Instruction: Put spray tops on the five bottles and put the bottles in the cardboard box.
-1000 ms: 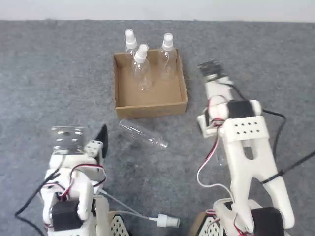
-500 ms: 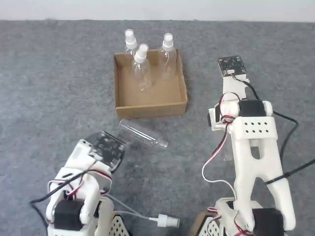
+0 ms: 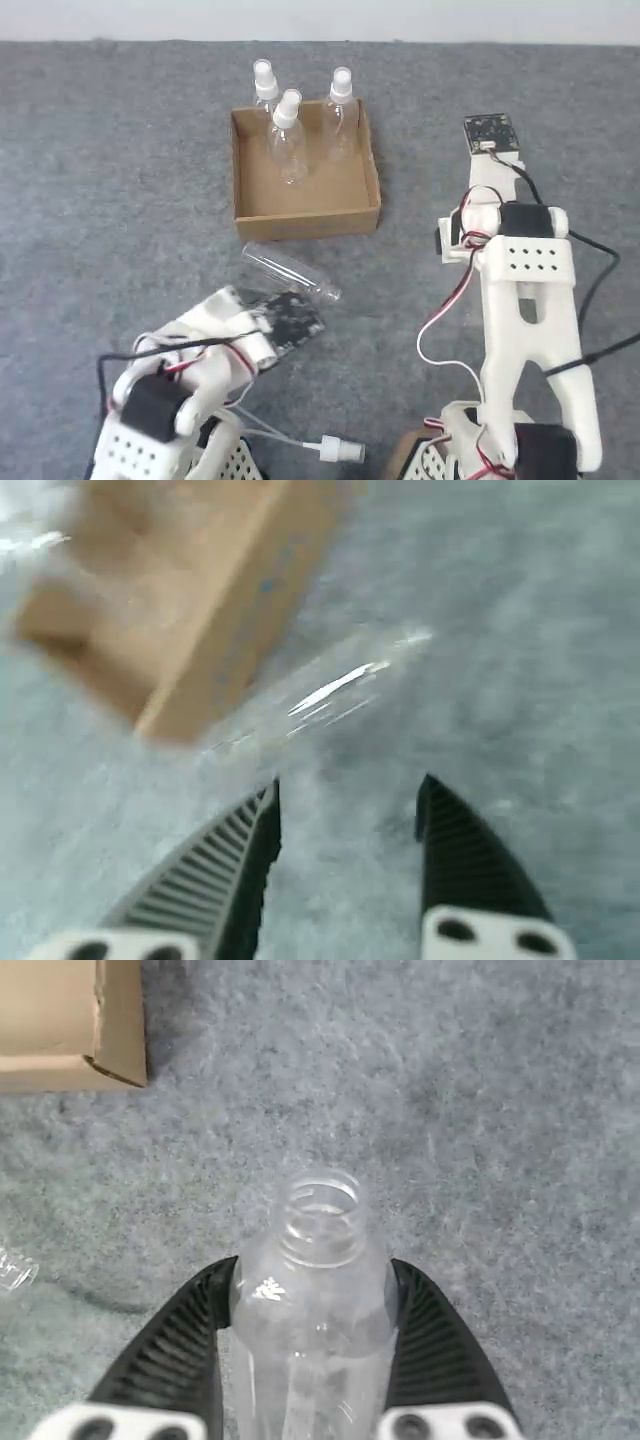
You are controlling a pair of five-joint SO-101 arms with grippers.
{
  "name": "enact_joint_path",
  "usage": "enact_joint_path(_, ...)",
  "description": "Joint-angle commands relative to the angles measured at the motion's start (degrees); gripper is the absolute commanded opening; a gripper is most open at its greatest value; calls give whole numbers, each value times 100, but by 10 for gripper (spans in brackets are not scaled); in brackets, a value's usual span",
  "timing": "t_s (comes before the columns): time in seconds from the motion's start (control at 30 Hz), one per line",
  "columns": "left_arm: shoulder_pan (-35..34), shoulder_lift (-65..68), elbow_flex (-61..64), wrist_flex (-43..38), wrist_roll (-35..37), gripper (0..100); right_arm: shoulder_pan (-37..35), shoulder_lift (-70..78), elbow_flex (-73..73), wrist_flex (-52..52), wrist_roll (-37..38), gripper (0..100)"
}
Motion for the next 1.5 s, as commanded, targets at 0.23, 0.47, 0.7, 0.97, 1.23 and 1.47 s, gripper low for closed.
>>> enact_joint_path(0.23, 1723, 1670, -576, 26, -88, 261, 778, -233, -334, -119, -70, 26)
enact_joint_path(0.47, 2453, 2655, -743, -26, -202, 262, 963, -233, -422, -127, -70, 26)
enact_joint_path(0.7, 3200, 3525, -848, -185, -167, 284, 1068, -233, -431, -127, -70, 26)
enact_joint_path(0.97, 3895, 4132, -848, -519, 114, 284, 1710, -233, -589, -233, -70, 26)
enact_joint_path(1.23, 4229, 4202, -620, -826, 123, 285, 2079, -224, -607, -418, -70, 26)
enact_joint_path(1.47, 4440, 4211, 13, -1556, 387, 286, 2079, -224, -607, -418, -70, 26)
